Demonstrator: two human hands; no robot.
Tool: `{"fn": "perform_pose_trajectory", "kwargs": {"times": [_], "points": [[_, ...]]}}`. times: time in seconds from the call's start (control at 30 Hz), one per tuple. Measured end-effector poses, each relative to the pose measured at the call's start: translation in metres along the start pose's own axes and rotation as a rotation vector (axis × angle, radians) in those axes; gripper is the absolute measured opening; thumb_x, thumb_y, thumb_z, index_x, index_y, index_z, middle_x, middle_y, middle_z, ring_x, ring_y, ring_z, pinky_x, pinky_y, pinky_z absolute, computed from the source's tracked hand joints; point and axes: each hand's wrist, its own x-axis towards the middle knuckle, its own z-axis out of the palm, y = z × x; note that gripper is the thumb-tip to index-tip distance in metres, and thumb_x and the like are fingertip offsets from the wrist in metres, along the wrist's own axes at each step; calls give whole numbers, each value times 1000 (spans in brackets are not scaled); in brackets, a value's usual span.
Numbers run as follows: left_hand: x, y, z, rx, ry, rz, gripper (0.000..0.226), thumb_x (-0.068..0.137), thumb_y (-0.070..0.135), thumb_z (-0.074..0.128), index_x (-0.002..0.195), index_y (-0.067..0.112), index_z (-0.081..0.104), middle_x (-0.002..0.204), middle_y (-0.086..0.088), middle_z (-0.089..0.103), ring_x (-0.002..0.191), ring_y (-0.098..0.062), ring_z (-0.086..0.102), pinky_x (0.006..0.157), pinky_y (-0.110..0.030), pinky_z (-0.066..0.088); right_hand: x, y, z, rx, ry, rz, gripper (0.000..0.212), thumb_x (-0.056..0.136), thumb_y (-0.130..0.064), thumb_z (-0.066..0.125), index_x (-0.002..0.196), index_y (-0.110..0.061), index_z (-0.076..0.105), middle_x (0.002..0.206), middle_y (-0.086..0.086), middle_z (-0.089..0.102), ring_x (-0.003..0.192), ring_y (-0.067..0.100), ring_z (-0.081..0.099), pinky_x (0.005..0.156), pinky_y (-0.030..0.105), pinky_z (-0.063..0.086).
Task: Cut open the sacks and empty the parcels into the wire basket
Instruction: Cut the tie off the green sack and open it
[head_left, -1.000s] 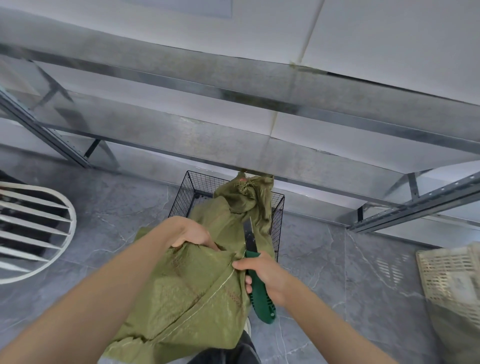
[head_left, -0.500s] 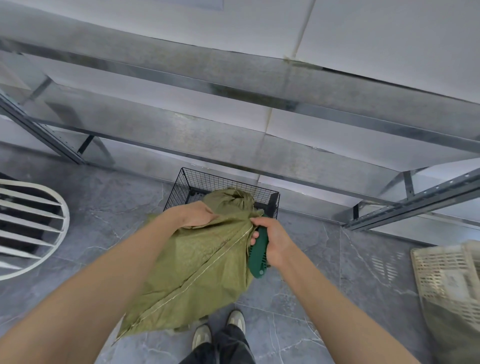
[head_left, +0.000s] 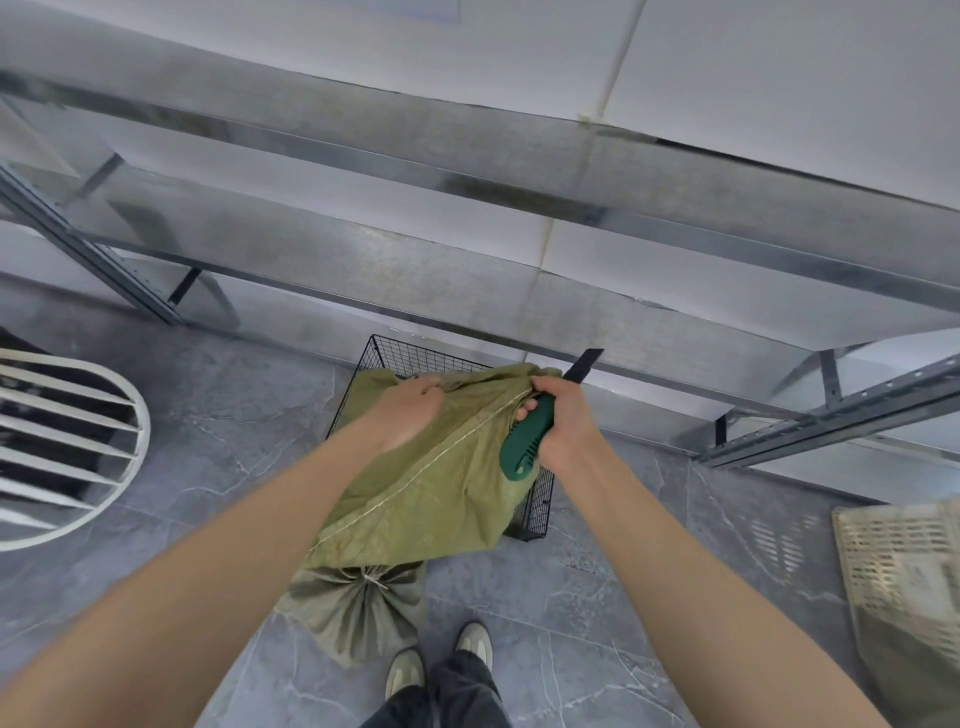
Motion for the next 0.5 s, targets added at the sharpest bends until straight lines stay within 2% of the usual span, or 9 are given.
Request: {"fn": "perform_pose_trajectory", "kwargs": {"times": [0.1, 0.2, 0.23, 0.3, 0.37, 0.5], "points": [[1, -1, 6, -11, 10, -2, 56, 96, 15, 40, 150, 19, 24, 151, -3, 33, 117, -17, 47, 89, -25, 36, 3, -6, 4, 17, 12, -24, 23, 90, -5, 49, 68, -13, 48, 41, 0, 43, 32, 10, 38, 35, 17, 37], [6, -19, 15, 89, 27, -41, 76, 84, 0, 50, 151, 15, 17, 155, -6, 24, 129, -21, 42, 92, -23, 38, 3, -15, 6, 17, 26, -37, 23, 89, -6, 50, 68, -13, 48, 40, 0, 43, 30, 10, 39, 35, 17, 37], [9, -28, 19, 100, 9, -97, 75, 82, -1, 51, 149, 12, 20, 152, -9, 29, 128, -23, 44, 90, -23, 40, 3, -18, 6, 20, 34, -44, 23, 89, -6, 50, 68, -13, 48, 40, 0, 43, 30, 11, 39, 35, 17, 37], [12, -46, 26, 118, -70, -217, 56, 80, 2, 51, 134, 3, 39, 129, -14, 52, 106, -23, 57, 75, -26, 48, 2, -25, 7, 40, 44, -60, 22, 89, -5, 50, 68, -12, 48, 41, 0, 43, 31, 10, 39, 36, 17, 37], [10, -55, 34, 177, -186, -290, 30, 81, 6, 52, 112, 4, 53, 99, -8, 61, 85, -18, 60, 60, -24, 46, 2, -31, 9, 83, 46, -79, 22, 90, -4, 50, 69, -12, 48, 44, 1, 44, 31, 10, 39, 36, 16, 37], [7, -67, 56, 330, -229, -312, 24, 83, 15, 59, 107, 11, 56, 89, -1, 60, 79, -14, 60, 64, -26, 49, 3, -43, 13, 160, 49, -128, 24, 90, -2, 49, 68, -11, 48, 49, 1, 45, 32, 10, 40, 36, 17, 38]]}}
